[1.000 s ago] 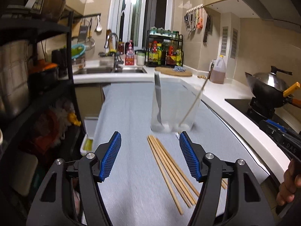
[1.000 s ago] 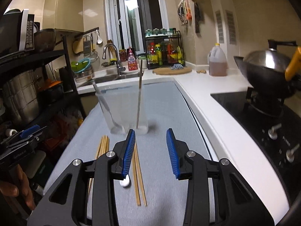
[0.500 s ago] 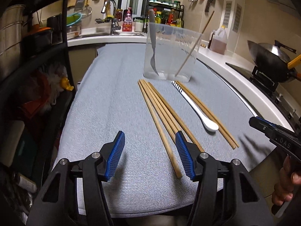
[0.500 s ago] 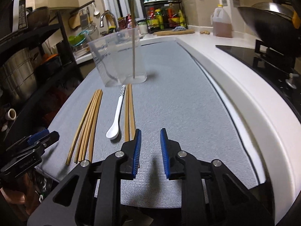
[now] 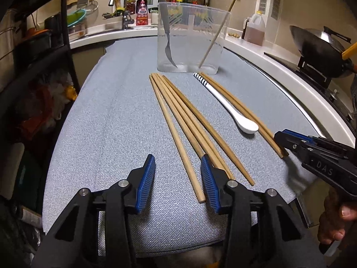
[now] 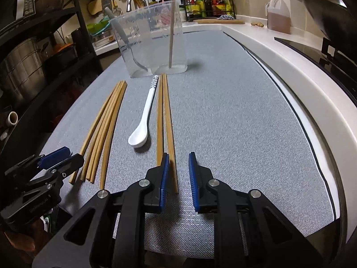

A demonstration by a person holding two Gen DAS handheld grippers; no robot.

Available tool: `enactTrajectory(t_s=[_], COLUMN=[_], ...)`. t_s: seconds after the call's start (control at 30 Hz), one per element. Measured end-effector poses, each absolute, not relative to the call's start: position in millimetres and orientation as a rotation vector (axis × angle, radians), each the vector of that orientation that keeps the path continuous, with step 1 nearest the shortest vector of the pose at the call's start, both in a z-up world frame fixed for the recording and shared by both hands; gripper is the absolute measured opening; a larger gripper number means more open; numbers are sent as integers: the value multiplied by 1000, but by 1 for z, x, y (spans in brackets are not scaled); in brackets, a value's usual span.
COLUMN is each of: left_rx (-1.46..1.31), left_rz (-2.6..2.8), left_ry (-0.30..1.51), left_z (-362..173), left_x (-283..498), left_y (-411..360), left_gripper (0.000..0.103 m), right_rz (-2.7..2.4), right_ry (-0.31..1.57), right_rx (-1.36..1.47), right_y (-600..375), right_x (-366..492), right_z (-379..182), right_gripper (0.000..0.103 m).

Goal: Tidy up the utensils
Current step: 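Grasp another wooden chopstick from the mat with the right tool, then grasp a wooden chopstick with the left tool while the right tool holds its chopstick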

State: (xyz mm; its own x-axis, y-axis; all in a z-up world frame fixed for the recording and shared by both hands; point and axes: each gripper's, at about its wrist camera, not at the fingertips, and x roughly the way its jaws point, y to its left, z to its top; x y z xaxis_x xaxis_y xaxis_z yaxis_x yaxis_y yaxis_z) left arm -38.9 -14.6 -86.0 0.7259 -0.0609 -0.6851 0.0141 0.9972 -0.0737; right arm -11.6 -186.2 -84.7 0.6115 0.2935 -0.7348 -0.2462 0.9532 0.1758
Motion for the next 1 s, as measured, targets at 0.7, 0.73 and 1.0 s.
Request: enactTrajectory(t_s=[0.7, 0.73, 1.0], left_rx=[-22, -21, -35], left_rz=[-18, -17, -7], left_ry=[715, 711, 715], left_z=[-86, -87, -85], left_x=[-47, -48, -40], left_y=[22, 25, 31], left_gripper=[8, 8, 15], right_rz=[243, 232, 222], right_ry=[824, 825, 843], right_rx=[-26, -19, 31], right_y=[-193, -197, -207], right_x=[-31, -31, -27], right_z=[-84, -84, -85], right_gripper=[5, 5, 7])
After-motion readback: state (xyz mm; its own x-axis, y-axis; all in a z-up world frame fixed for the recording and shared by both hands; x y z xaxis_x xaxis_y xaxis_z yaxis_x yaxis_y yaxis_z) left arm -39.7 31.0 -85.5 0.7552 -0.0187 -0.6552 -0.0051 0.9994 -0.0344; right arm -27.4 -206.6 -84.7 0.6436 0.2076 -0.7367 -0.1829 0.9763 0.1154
